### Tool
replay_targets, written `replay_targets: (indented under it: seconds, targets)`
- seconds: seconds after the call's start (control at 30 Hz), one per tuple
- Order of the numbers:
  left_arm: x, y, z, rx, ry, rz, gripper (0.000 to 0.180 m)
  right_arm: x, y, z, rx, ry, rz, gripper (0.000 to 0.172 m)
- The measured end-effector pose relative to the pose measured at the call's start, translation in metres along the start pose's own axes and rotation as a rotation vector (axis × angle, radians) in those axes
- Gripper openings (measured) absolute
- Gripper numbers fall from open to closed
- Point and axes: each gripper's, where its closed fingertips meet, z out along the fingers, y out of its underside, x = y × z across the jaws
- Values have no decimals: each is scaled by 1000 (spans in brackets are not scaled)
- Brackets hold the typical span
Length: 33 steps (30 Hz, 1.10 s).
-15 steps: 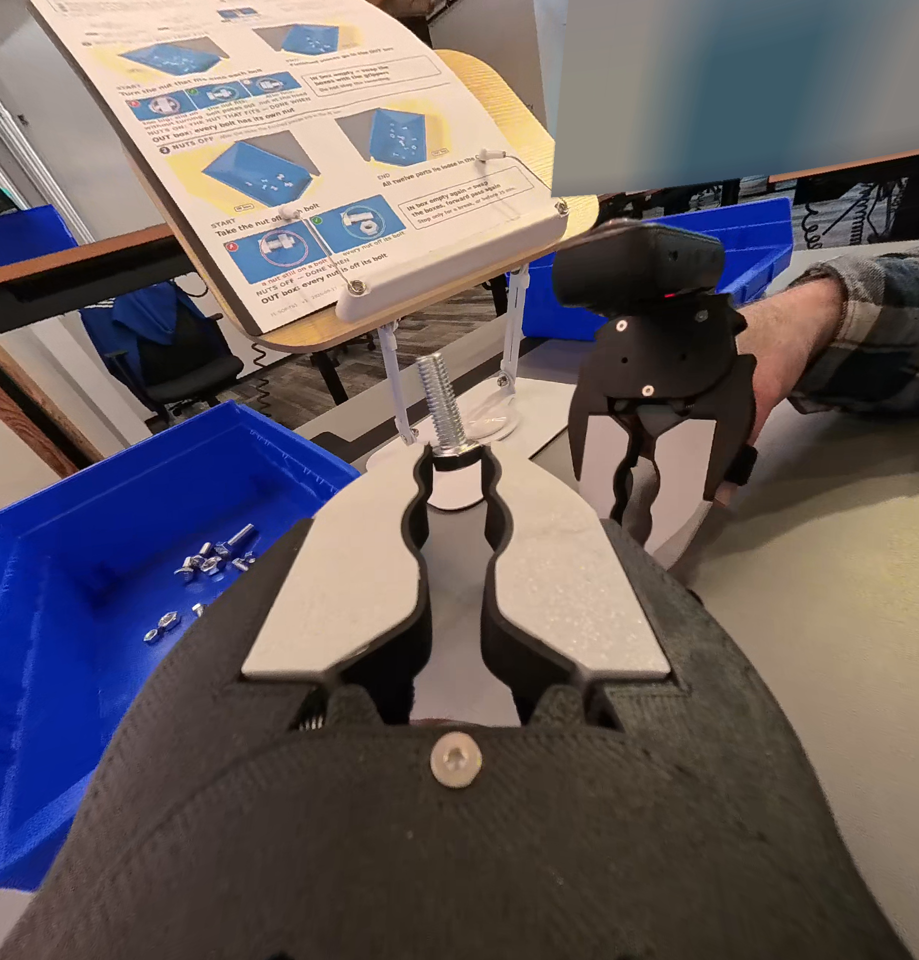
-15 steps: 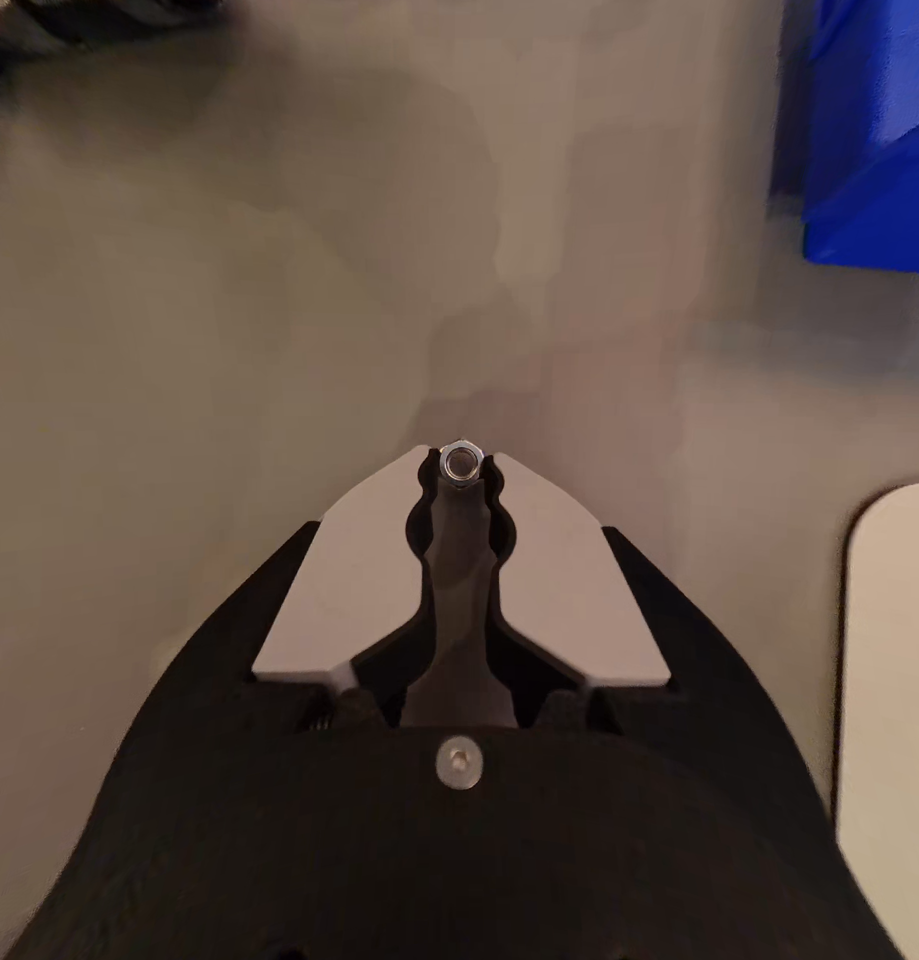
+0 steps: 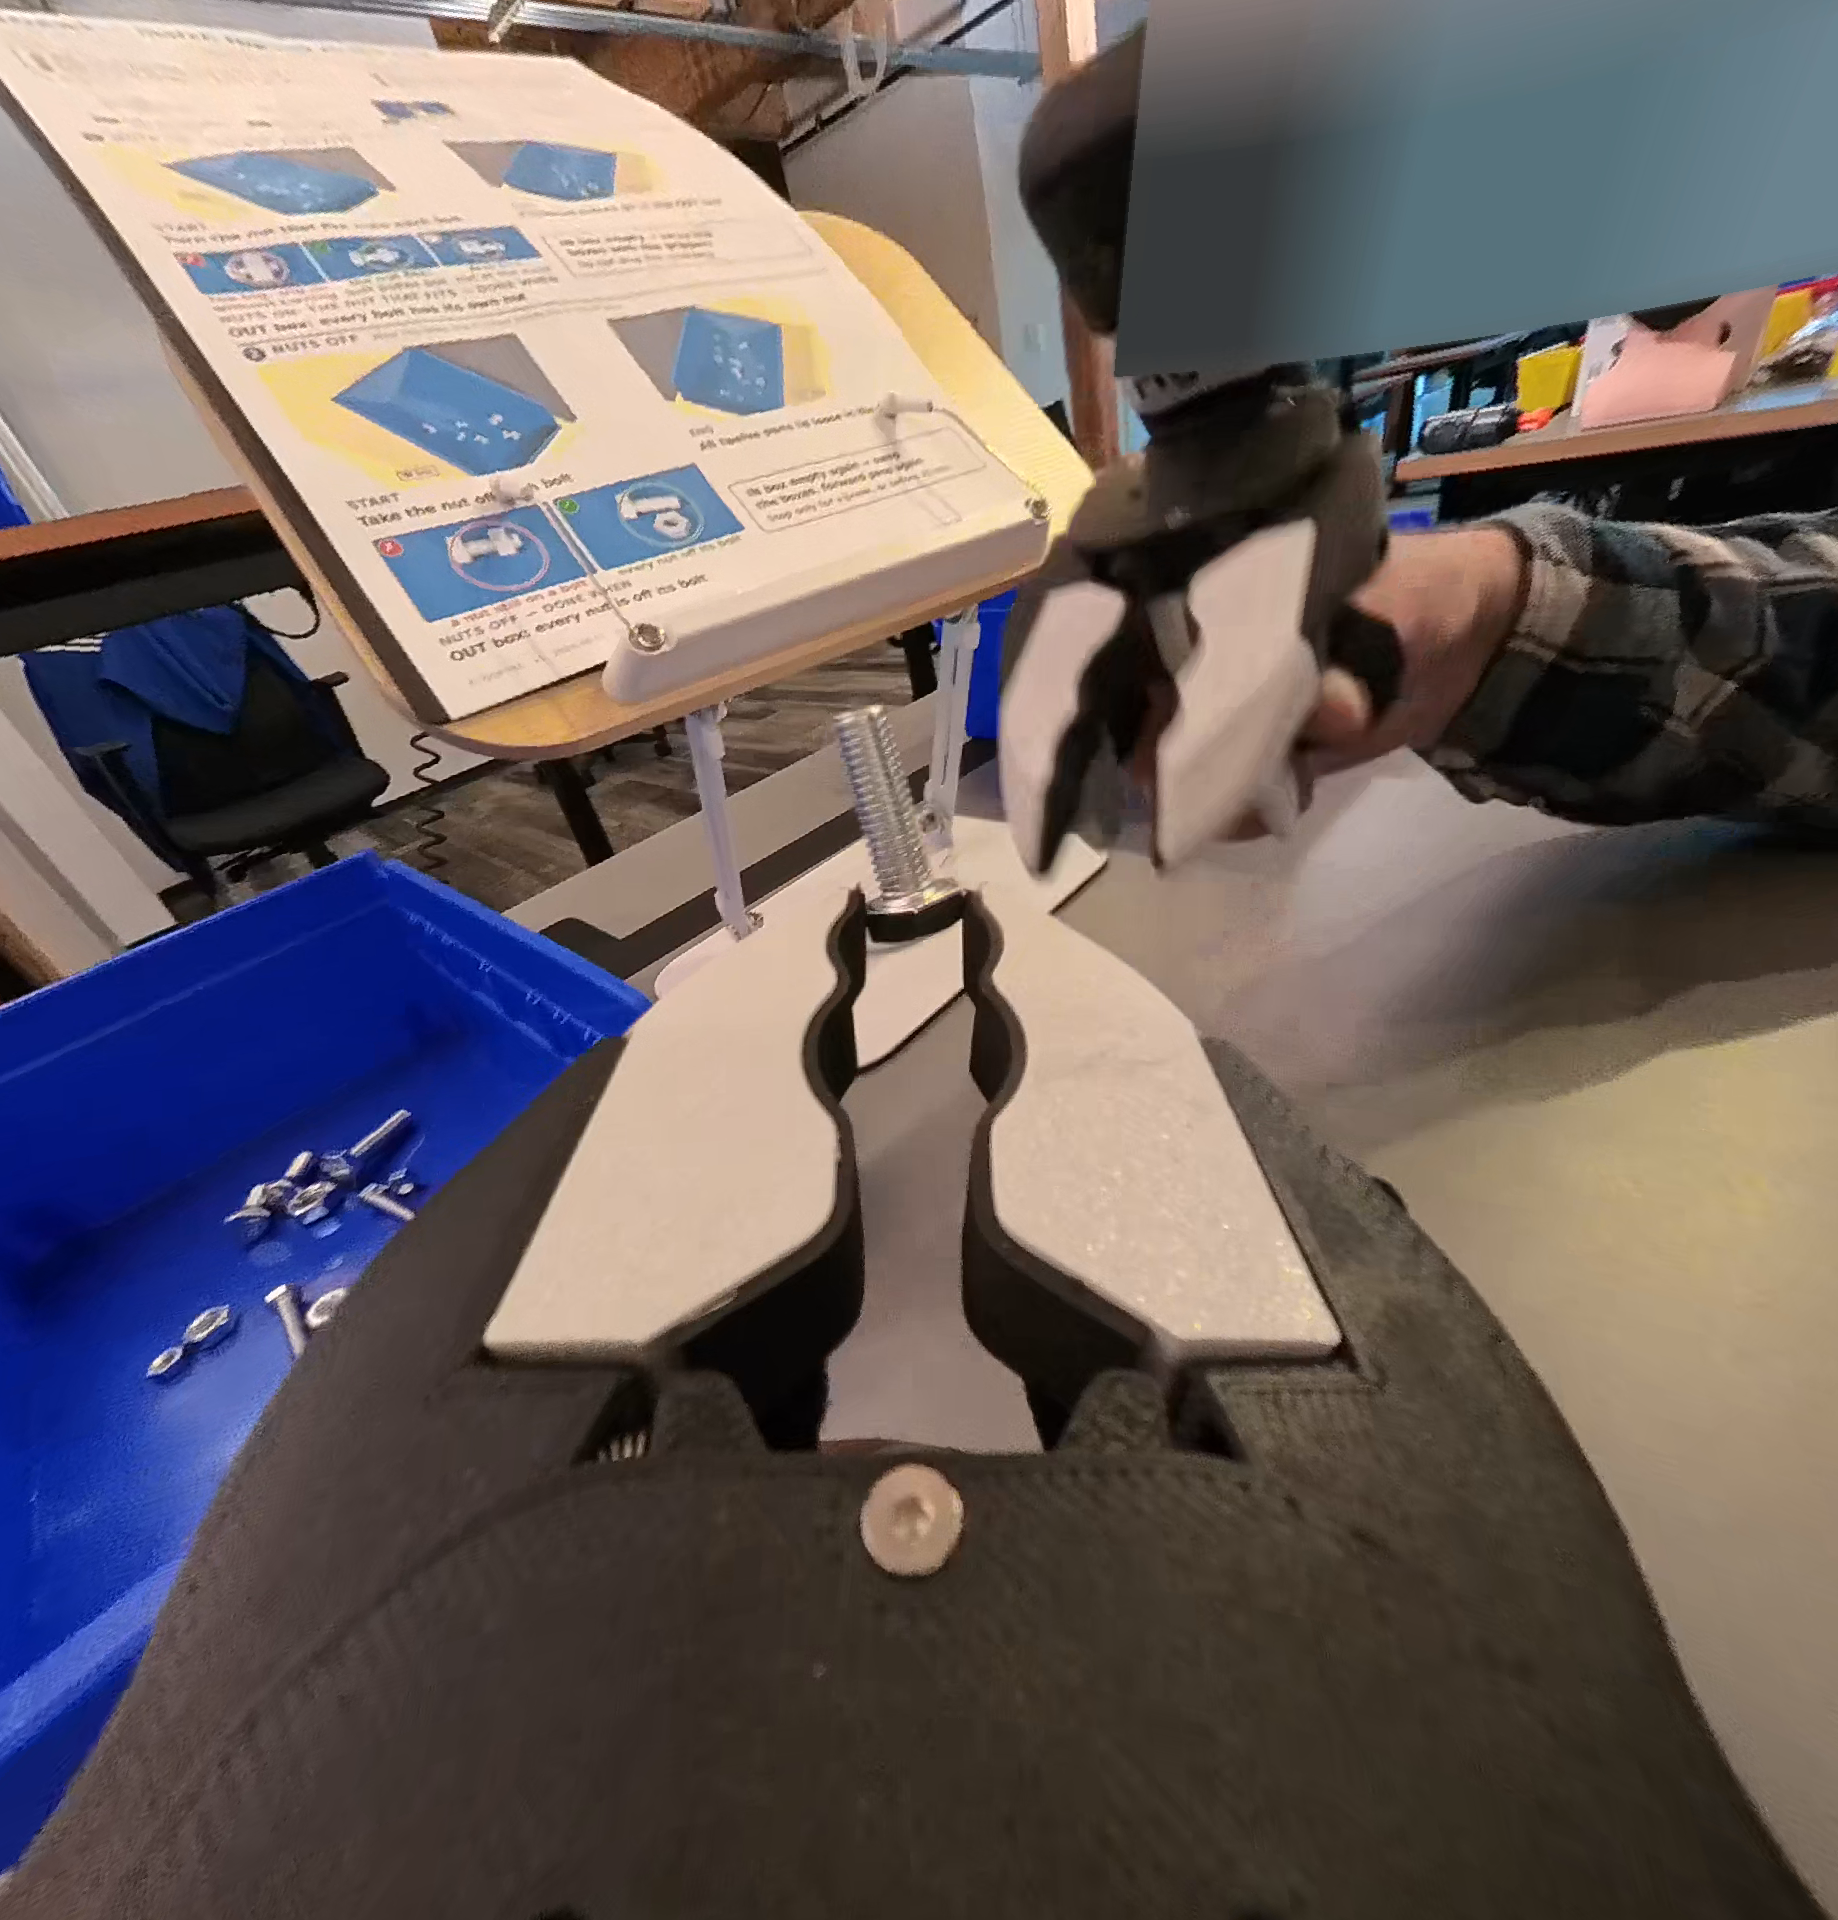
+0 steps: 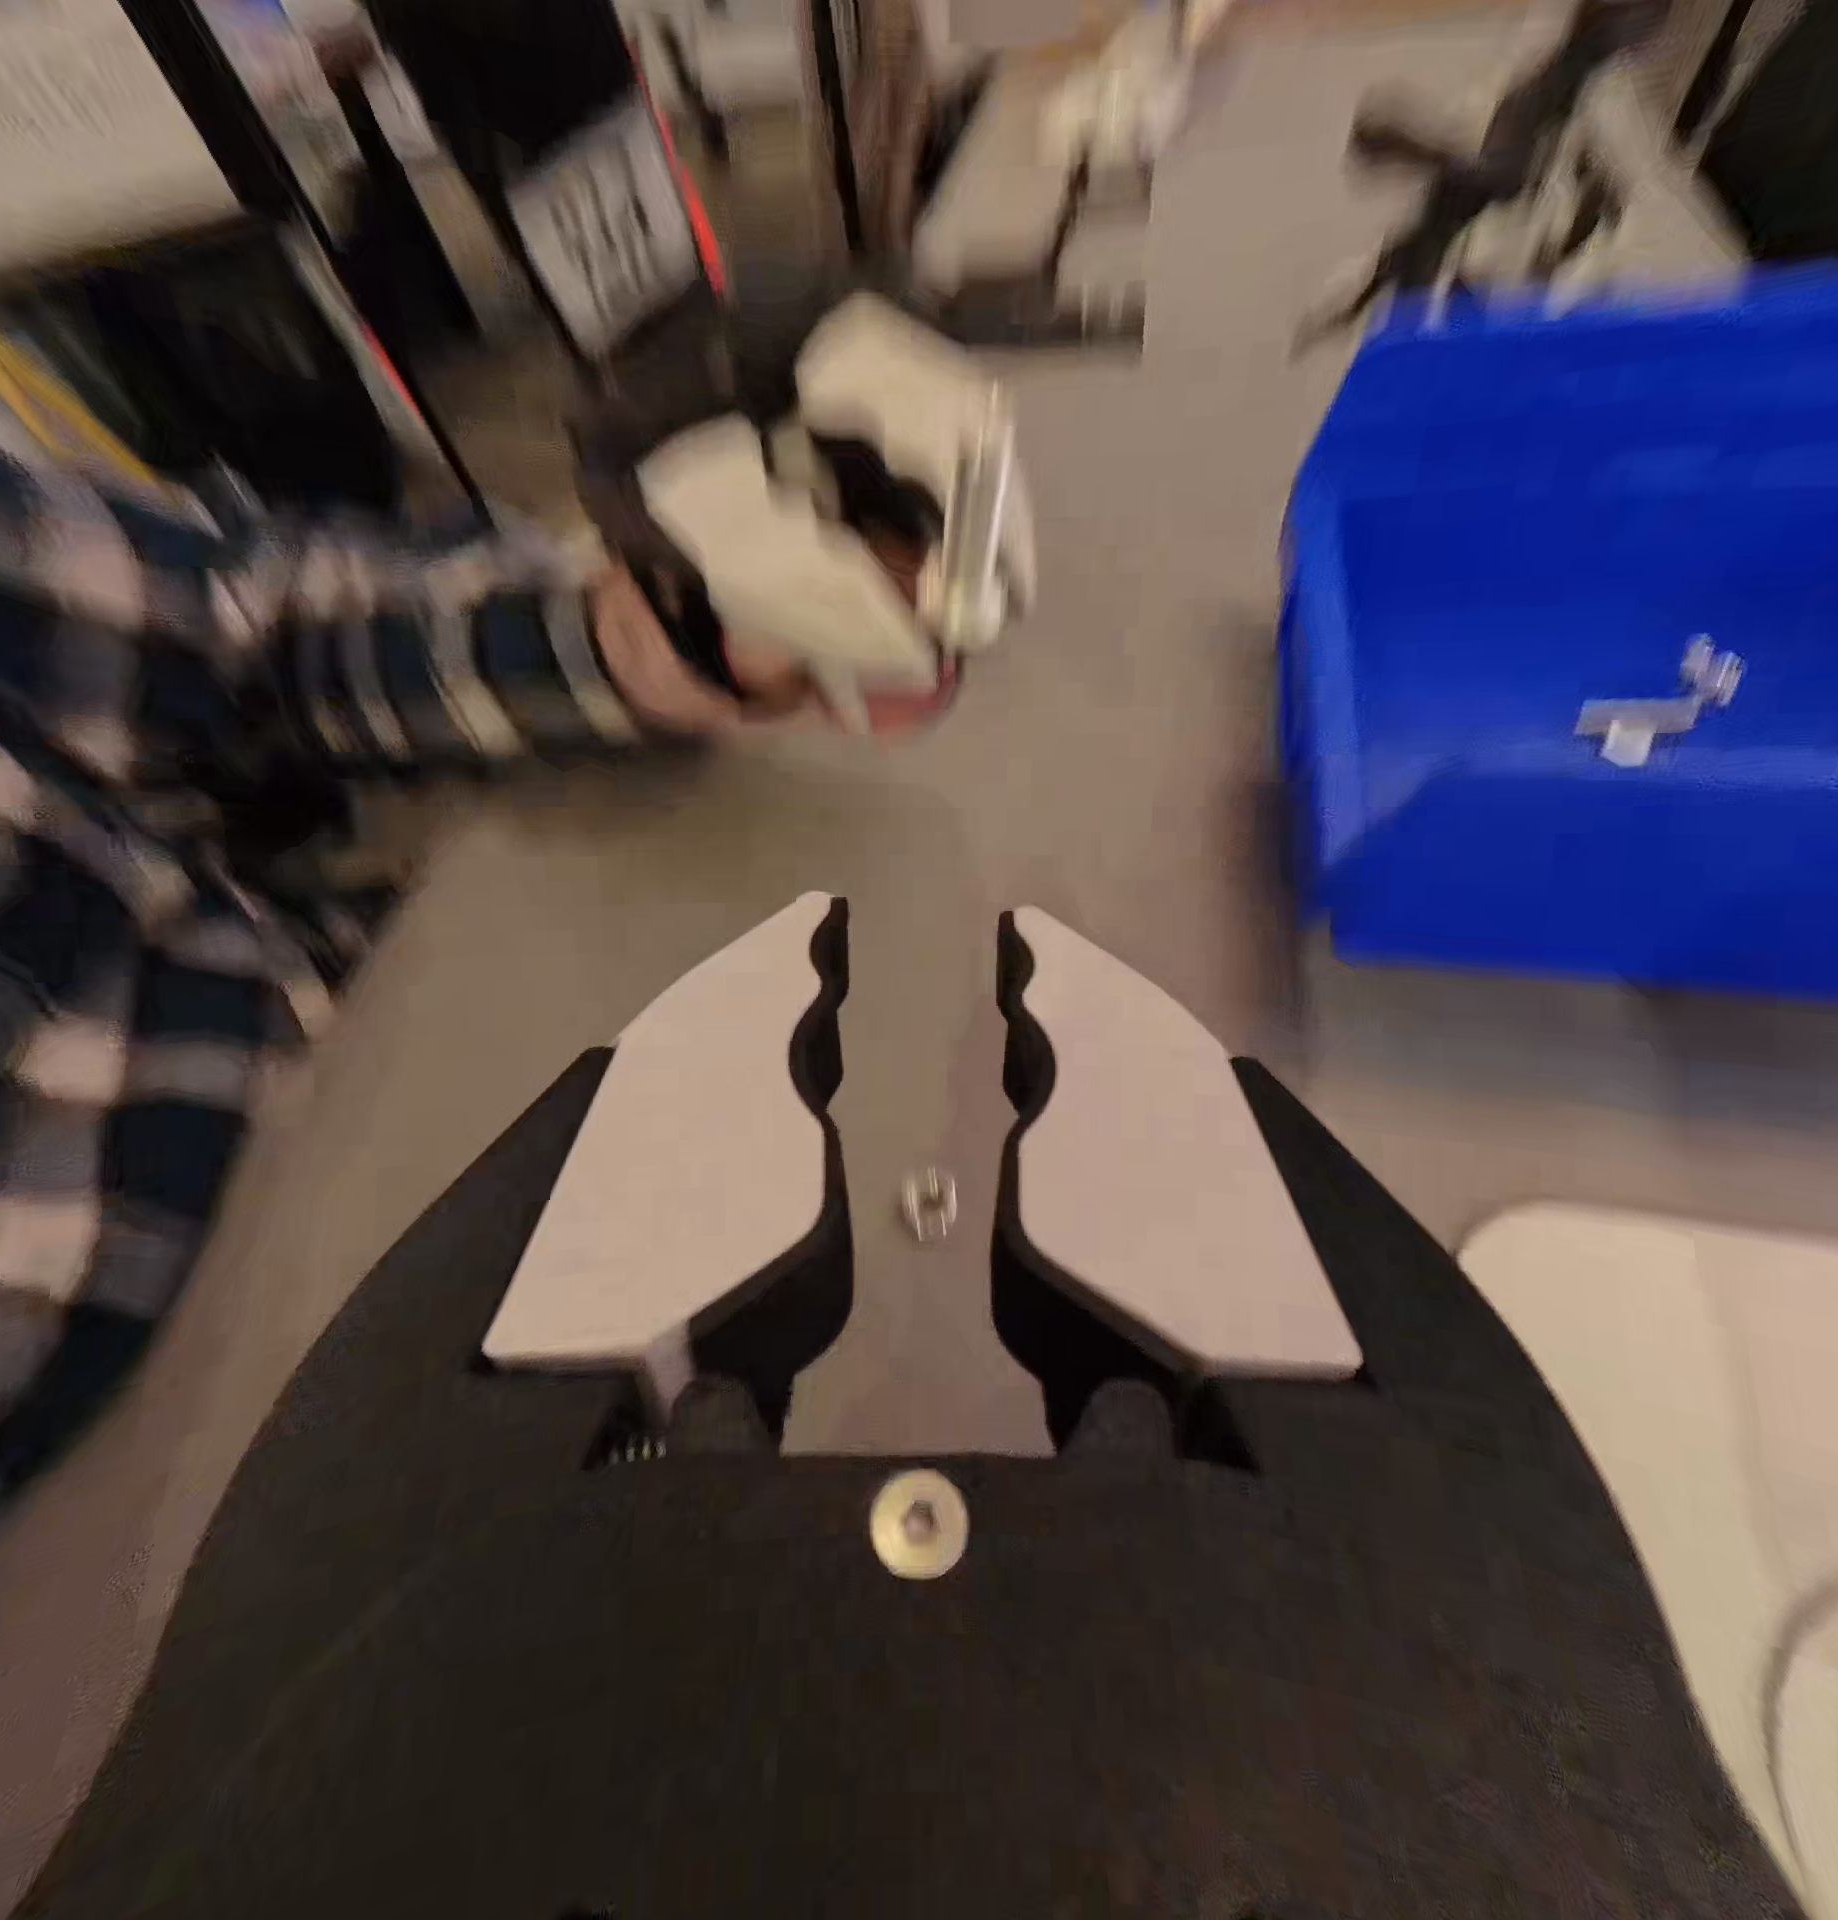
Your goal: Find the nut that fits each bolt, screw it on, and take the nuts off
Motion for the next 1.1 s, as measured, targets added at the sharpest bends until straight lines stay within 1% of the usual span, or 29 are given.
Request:
replay_targets:
  seconds: [0.07, 0.1, 0.13, 0.23, 0.27, 0.3, 0.47, 0.57, 0.67, 0.77, 0.8, 0.9, 1.03, 1.1]
  targets:
    - [4, -3, 1, 20, 24, -20, 17, -1, -43, -9, 234, -35, 29, 25]
    - [7, -5, 2, 29, 35, -35, 17, -2, -56, -11, 311, -59, 44, 24]
    - [10, -7, 3, 37, 46, -37, 17, -2, -63, -9, 342, -80, 53, 24]
    - [18, -7, 8, 29, 64, -21, 17, -4, -68, 9, 325, -101, 33, 24]
    - [20, -7, 9, 27, 71, -21, 17, -5, -71, 12, 341, -112, 31, 21]
    - [21, -7, 10, 28, 76, -24, 17, -6, -74, 13, 358, -125, 30, 10]
    - [19, -7, 10, 40, 83, -47, 17, -5, -75, 15, 360, -126, 28, 10]
    - [20, -10, 10, 60, 98, -78, 18, -8, -77, 13, 365, -118, -18, 10]
    - [20, -5, 13, 23, 123, -144, 51, -11, -81, 14, 358, -125, -61, 10]
    - [26, -4, 15, 11, 161, -156, 56, -16, -84, 19, 339, -143, -98, 10]
    - [28, -4, 15, 3, 172, -153, 55, -18, -85, 21, 337, -157, -104, 10]
    - [34, -5, 13, 7, 206, -145, 36, -23, -82, 27, 300, -194, -108, 10]
    - [34, -6, 12, 4, 217, -145, 33, -26, -78, 30, 278, -224, -104, 10]
    - [37, -7, 11, 9, 238, -148, 25, -26, -77, 30, 279, -231, -99, 10]
